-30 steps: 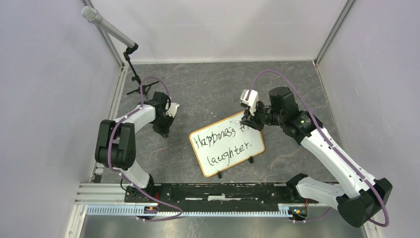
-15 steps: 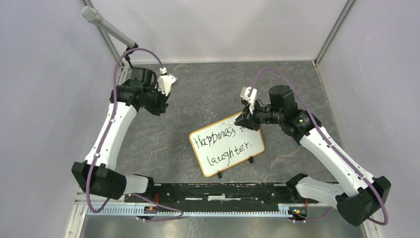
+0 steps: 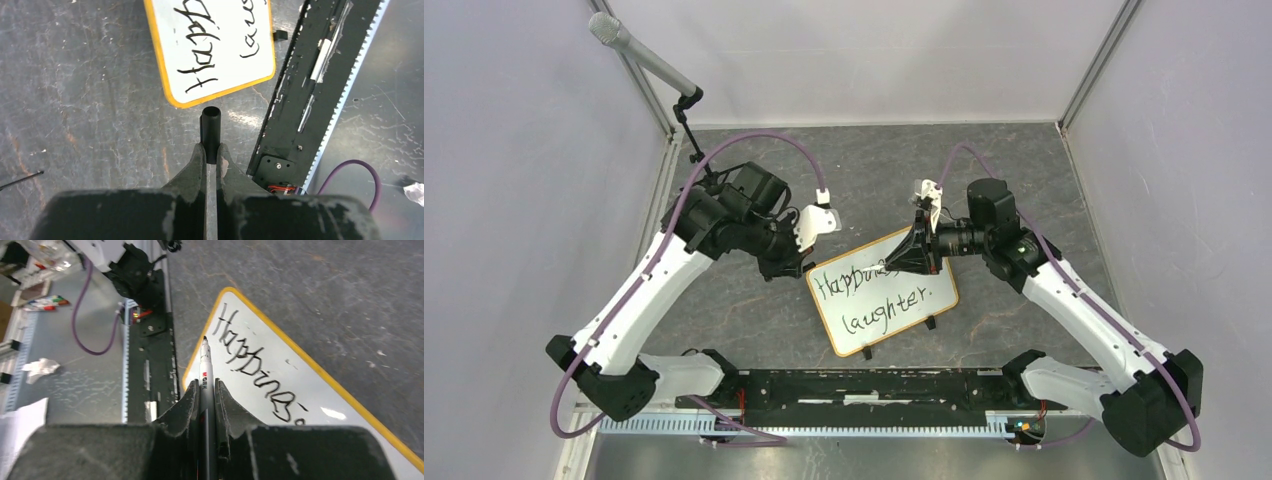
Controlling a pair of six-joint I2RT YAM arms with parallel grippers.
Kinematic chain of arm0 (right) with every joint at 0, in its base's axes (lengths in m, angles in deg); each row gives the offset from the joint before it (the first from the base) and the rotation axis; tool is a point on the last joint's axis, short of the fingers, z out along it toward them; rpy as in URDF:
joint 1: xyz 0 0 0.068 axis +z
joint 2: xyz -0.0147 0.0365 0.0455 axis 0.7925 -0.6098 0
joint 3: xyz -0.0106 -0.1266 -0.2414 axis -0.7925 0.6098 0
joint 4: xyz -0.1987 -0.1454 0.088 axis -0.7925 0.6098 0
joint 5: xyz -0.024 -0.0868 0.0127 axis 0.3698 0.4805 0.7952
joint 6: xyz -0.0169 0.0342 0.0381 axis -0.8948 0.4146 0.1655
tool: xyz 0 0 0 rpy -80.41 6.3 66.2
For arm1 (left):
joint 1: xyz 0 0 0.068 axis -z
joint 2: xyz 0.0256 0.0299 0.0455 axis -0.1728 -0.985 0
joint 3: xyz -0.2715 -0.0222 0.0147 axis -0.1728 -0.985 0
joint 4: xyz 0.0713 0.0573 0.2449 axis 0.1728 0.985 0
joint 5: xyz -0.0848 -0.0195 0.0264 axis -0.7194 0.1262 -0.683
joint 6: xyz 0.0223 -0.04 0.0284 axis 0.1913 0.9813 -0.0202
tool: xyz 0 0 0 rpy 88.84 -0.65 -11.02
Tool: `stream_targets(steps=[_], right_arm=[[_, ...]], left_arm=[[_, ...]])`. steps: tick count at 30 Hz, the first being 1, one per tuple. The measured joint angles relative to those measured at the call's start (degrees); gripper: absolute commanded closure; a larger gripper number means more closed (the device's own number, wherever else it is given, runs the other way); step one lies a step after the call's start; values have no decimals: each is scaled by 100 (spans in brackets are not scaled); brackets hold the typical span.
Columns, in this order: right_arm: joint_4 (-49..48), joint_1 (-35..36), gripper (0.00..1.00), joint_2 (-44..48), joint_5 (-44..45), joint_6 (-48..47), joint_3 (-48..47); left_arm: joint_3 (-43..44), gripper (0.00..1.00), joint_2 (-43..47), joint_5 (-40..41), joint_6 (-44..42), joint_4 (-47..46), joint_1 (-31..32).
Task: Write a sentence on the whiteboard
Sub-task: Insert the whiteboard marker without the cap into the pen cap.
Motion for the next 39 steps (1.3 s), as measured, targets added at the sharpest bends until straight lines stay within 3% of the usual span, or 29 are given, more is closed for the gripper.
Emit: stream_targets(steps=[15, 39], right_arm=[[-2004, 101, 100, -46, -861, 2162, 610], [-2243, 282, 100, -234, -791, 2380, 603]], left_arm=[[203, 98, -551, -179, -133, 120, 748], [417, 98, -778, -179, -195, 133, 1067]])
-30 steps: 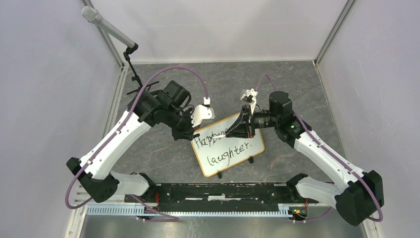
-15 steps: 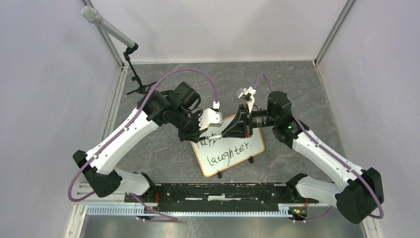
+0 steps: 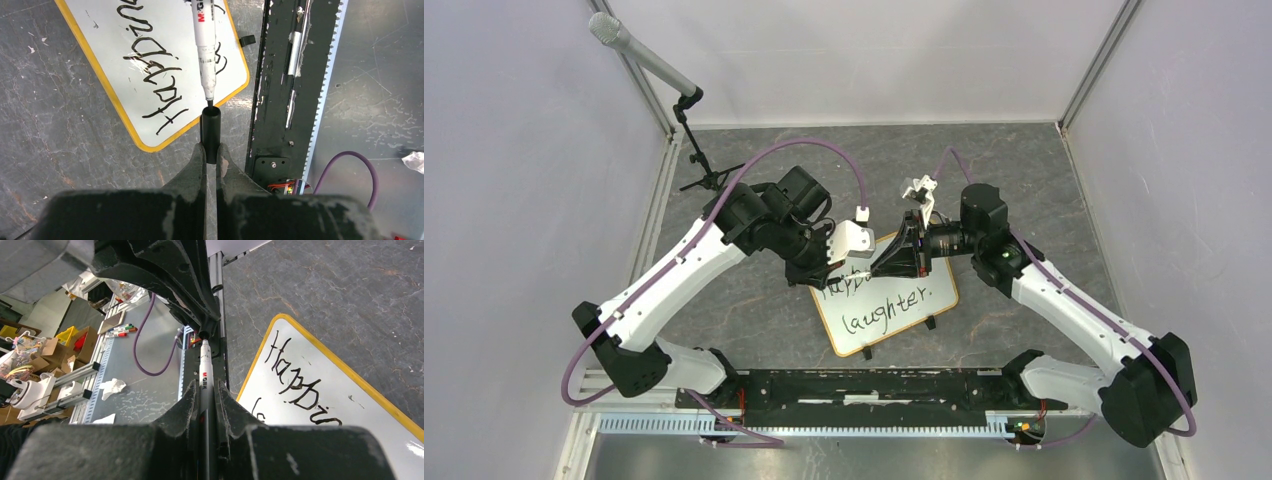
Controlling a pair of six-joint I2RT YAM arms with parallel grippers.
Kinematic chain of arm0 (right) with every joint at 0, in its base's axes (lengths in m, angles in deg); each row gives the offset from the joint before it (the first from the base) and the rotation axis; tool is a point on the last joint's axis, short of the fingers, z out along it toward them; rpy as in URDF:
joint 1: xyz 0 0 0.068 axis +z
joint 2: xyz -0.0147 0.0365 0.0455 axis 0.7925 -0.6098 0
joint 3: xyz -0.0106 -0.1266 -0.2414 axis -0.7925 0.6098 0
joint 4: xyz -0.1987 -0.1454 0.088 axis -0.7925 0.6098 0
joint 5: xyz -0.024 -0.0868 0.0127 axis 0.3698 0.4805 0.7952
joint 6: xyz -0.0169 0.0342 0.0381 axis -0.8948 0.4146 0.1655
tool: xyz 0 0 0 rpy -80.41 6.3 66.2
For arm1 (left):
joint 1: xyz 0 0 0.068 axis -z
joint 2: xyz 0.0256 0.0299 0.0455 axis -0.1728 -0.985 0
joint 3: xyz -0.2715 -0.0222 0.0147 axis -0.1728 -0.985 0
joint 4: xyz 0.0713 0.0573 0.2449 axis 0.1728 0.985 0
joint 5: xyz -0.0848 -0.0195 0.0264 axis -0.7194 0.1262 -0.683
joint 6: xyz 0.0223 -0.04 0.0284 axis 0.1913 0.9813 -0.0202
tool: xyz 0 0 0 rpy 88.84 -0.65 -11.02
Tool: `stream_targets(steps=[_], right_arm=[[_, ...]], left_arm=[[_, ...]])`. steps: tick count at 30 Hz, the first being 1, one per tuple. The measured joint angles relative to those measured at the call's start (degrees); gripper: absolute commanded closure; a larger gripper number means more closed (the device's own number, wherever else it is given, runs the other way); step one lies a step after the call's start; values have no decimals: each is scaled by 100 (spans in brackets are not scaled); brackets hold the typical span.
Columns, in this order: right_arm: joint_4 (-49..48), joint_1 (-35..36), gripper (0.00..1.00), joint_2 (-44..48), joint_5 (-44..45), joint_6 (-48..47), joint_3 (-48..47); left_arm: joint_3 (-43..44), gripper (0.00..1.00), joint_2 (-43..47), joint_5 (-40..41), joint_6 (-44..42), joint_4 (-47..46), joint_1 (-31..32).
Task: Write a sentence on the whiteboard
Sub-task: Insert the whiteboard marker without the cap into the pen cap.
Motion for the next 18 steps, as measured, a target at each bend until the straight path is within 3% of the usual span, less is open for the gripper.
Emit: stream_targets(steps=[18], right_arm=[[94, 28, 100, -63, 59, -63, -22]], left_arm=[[66, 98, -120, 15, -11, 114, 114]])
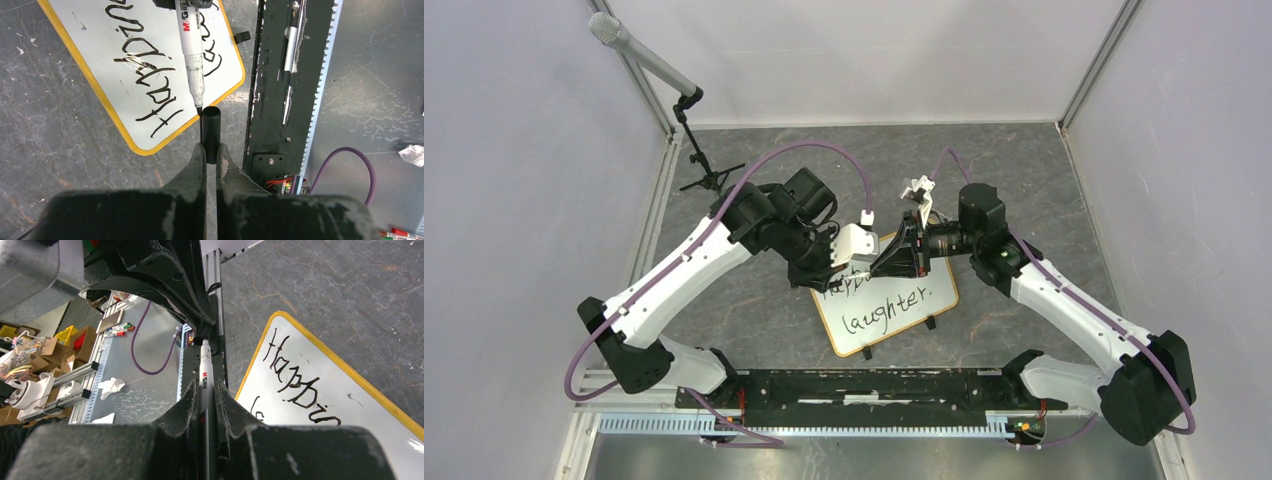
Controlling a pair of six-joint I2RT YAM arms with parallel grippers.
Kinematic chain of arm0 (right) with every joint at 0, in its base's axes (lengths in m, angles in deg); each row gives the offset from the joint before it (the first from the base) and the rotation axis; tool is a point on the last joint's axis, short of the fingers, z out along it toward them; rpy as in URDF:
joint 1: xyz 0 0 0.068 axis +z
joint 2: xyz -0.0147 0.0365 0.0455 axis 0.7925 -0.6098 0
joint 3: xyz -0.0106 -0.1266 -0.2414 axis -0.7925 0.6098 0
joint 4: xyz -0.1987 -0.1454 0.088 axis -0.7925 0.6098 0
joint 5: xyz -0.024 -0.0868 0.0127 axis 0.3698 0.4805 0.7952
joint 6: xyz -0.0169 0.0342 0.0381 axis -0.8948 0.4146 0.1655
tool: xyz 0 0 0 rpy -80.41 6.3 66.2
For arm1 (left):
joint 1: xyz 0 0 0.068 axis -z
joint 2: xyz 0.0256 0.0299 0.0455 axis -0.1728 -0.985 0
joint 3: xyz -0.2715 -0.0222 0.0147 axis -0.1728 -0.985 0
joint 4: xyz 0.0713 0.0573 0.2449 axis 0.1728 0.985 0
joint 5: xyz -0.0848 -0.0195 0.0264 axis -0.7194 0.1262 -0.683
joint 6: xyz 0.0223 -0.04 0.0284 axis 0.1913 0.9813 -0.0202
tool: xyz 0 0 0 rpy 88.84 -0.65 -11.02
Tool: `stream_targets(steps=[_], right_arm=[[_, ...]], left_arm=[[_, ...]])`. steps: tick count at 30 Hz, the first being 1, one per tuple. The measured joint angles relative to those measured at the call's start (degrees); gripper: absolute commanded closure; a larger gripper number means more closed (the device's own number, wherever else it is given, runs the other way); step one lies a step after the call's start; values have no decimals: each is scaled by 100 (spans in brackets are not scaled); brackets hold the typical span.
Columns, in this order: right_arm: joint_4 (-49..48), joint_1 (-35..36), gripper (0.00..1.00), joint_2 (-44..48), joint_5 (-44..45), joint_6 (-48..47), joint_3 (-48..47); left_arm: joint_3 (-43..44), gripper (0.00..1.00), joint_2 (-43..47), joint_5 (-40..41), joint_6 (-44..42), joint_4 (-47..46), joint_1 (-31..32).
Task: Write a sentence on the whiteboard
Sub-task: Insert the whiteboard marker without the cap into the pen cap.
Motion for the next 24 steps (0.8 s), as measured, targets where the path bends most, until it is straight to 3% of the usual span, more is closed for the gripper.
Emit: stream_targets(steps=[24], right_arm=[[573, 109, 100, 7, 210, -522, -68]], left_arm=[[168, 98, -157, 323, 11, -66, 101]])
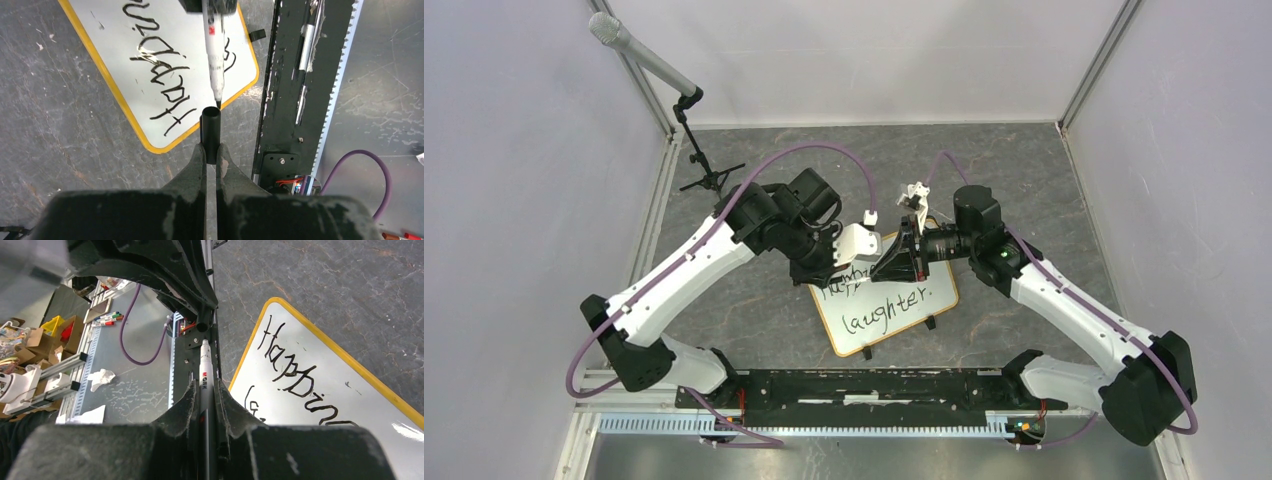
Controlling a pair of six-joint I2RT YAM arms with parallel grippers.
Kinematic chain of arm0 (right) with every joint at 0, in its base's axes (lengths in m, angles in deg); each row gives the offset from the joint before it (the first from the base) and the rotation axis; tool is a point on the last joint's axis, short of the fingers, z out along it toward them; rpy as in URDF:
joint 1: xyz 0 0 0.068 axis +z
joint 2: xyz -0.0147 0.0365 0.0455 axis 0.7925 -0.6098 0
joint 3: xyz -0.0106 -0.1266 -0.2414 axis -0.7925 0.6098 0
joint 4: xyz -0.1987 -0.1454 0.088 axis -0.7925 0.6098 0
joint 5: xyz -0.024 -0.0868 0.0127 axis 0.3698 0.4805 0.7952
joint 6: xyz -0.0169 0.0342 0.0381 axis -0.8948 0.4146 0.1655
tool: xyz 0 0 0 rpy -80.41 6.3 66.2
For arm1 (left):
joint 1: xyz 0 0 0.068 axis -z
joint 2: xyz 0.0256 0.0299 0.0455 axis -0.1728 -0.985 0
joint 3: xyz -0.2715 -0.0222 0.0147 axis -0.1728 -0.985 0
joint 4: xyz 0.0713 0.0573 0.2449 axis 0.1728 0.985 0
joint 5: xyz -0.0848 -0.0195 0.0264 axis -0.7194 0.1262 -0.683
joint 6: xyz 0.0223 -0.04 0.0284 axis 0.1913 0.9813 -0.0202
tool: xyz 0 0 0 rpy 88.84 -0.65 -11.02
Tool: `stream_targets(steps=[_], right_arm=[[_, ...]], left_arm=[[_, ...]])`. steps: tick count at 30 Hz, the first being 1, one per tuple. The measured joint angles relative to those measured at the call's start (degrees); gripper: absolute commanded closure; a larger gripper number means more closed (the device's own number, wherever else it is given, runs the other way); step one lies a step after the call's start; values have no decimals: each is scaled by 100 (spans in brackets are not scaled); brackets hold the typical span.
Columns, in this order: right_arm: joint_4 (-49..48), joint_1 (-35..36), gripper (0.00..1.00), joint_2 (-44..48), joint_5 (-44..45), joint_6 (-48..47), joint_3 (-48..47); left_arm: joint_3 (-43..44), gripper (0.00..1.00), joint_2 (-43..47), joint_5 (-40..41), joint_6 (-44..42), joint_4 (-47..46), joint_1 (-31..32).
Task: Write a sentence on the whiteboard
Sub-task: Insert the whiteboard marker without the cap into the pen cap.
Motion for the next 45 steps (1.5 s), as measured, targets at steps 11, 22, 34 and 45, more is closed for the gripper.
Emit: stream_targets(steps=[11, 22, 34, 45], right_arm=[[201, 0, 100, 70, -20, -138, -94], [138, 59, 100, 70, -44, -44, -94], [68, 111, 100, 57, -42, 13, -94], [59, 114, 100, 31, -44, 15, -94]], left_arm=[[-350, 98, 245, 116, -9, 90, 0], [-345, 98, 208, 87, -9, 87, 0], [-269, 98, 92, 61, -9, 85, 48], [-219, 98, 57, 4, -9, 129, 74]])
